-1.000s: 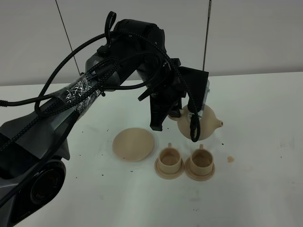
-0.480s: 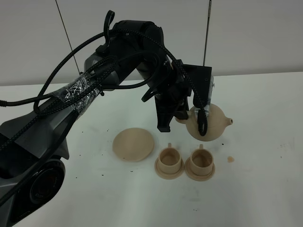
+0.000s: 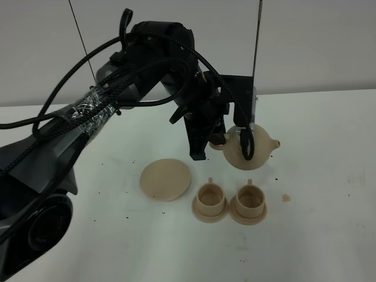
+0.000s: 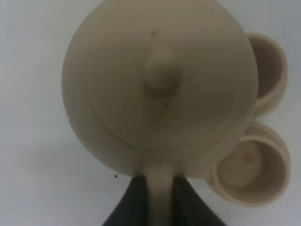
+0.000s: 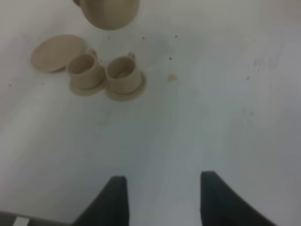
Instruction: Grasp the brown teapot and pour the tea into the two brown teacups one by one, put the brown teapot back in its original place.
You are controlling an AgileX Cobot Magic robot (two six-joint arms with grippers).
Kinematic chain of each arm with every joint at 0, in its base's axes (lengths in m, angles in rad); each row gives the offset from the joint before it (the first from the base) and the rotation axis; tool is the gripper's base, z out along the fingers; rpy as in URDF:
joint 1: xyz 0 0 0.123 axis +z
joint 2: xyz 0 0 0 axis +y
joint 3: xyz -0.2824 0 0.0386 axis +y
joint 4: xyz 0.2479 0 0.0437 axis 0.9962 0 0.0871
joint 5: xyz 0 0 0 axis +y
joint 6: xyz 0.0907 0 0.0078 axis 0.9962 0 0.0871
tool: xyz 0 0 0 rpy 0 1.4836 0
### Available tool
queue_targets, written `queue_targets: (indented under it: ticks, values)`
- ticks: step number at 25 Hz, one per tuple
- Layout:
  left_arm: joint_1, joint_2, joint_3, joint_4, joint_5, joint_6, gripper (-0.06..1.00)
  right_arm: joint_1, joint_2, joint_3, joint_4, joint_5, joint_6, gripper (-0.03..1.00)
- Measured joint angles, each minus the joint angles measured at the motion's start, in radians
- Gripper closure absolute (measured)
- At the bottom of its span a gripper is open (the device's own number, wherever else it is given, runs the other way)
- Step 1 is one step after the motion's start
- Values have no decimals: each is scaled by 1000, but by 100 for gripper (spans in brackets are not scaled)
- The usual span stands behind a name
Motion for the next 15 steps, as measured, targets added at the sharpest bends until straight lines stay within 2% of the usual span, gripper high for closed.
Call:
queue_targets:
  ticks: [5, 15]
  values:
    - [18, -23, 49, -8, 1, 0, 77, 0, 0, 0, 0, 0, 0, 62]
    - [21, -24, 50, -17, 1, 40, 77, 0, 0, 0, 0, 0, 0, 62]
